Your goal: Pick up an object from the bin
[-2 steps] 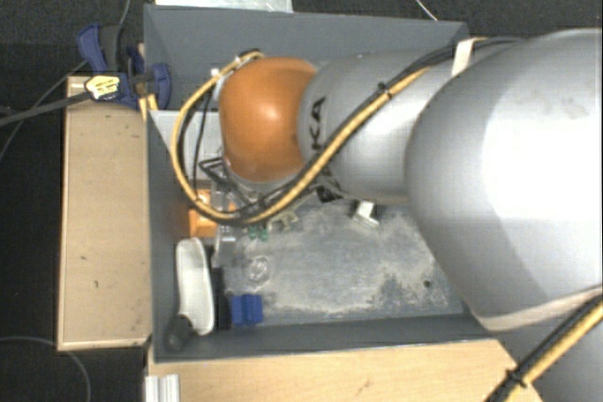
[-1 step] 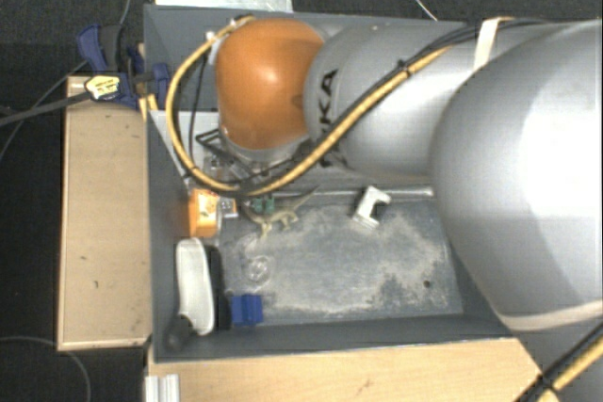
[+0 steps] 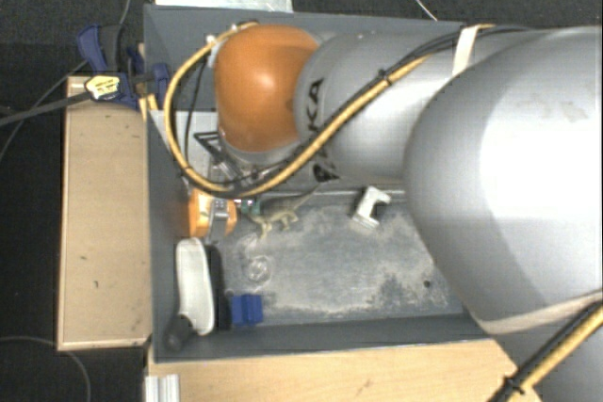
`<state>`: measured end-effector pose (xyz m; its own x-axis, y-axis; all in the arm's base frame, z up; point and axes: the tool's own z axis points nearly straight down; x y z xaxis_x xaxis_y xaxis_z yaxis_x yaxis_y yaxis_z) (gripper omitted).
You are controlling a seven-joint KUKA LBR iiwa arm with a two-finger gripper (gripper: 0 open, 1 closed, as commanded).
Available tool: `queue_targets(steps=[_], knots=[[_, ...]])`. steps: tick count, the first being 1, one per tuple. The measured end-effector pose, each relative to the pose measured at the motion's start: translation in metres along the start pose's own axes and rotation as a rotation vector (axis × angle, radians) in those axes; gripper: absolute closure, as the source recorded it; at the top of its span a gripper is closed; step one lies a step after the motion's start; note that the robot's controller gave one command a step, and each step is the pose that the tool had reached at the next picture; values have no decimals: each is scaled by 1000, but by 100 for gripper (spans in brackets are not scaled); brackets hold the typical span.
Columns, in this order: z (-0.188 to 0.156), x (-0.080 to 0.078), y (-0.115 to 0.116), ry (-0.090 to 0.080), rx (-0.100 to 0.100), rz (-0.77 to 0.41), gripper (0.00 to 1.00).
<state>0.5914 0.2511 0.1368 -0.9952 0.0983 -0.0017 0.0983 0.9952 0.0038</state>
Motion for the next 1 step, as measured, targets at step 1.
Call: queue_targets(steps=[1], knots=[[66, -1, -1, -7, 2, -74, 0]])
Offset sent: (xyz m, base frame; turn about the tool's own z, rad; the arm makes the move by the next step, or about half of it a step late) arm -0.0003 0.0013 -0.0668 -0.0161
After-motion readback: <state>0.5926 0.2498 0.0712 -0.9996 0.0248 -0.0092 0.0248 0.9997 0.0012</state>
